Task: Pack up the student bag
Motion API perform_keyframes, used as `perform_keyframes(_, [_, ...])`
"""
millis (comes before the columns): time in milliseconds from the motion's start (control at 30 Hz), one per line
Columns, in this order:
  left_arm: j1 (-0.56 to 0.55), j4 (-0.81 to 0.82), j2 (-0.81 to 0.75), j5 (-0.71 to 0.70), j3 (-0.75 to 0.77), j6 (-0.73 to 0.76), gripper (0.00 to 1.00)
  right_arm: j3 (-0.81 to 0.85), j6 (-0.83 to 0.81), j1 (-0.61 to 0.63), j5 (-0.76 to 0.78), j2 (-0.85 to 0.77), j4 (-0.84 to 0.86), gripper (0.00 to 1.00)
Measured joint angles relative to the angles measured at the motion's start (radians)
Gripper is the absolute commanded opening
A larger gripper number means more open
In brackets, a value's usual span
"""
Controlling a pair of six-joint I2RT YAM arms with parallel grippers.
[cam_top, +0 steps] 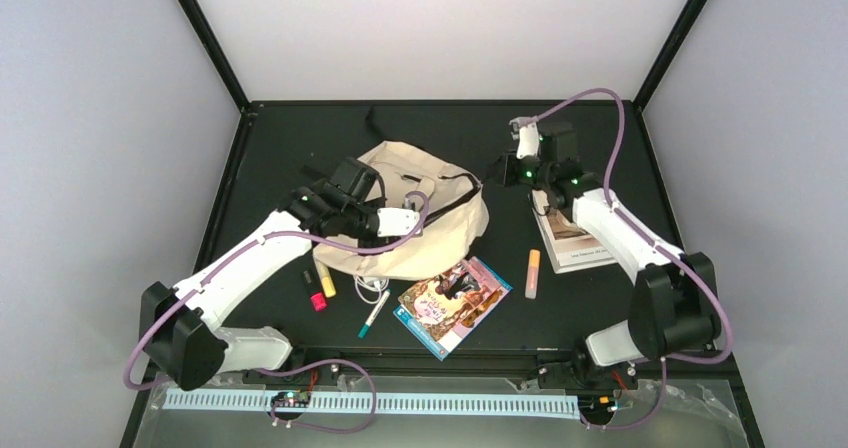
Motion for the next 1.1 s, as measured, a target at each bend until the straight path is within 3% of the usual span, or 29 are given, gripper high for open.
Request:
perform_keyframes(67, [0.016,0.008,-0.015,-0.008,-0.036,-0.011,0.08,-0.061,0.004,0.006,-0.031,-0.052,0.022,0.01])
perform_keyframes(267, [0.025,0.038,-0.022,-0.059,-0.153,-0.047,0.47,-0.241,0.042,0.019,-0.096,-0.168,0.114,0.01])
perform_keyframes(400, [0.012,0.071,0.028,-0.049,-0.151,-0.086,0.56,-0.301,0.071,0.024,-0.129,-0.162,0.179,0.01])
perform_keyframes(633, [-0.065,0.089,0.200,-0.022,0.037,-0.164,0.68,-0.312,0.103,0.024,-0.151,-0.164,0.233,0.01])
perform_keyframes(833, [-0.113,0.181,0.249,-0.033,0.088,-0.179,0.63,-0.312,0.113,0.024,-0.153,-0.176,0.237,0.01])
perform_keyframes(900, [-0.119,0.216,0.316,-0.058,0.121,-0.190,0.46,-0.312,0.114,0.024,-0.153,-0.176,0.237,0.01])
perform_keyframes(967, [-0.121,0.227,0.359,-0.071,0.147,-0.203,0.13,-0.312,0.115,0.024,-0.152,-0.176,0.234,0.01])
perform_keyframes(1000, [-0.121,0.229,0.386,-0.072,0.171,-0.209,0.03,-0.312,0.114,0.024,-0.151,-0.176,0.232,0.01])
perform_keyframes(1100, [-0.121,0.222,0.431,-0.065,0.227,-0.221,0.01,-0.312,0.113,0.024,-0.145,-0.177,0.220,0.01])
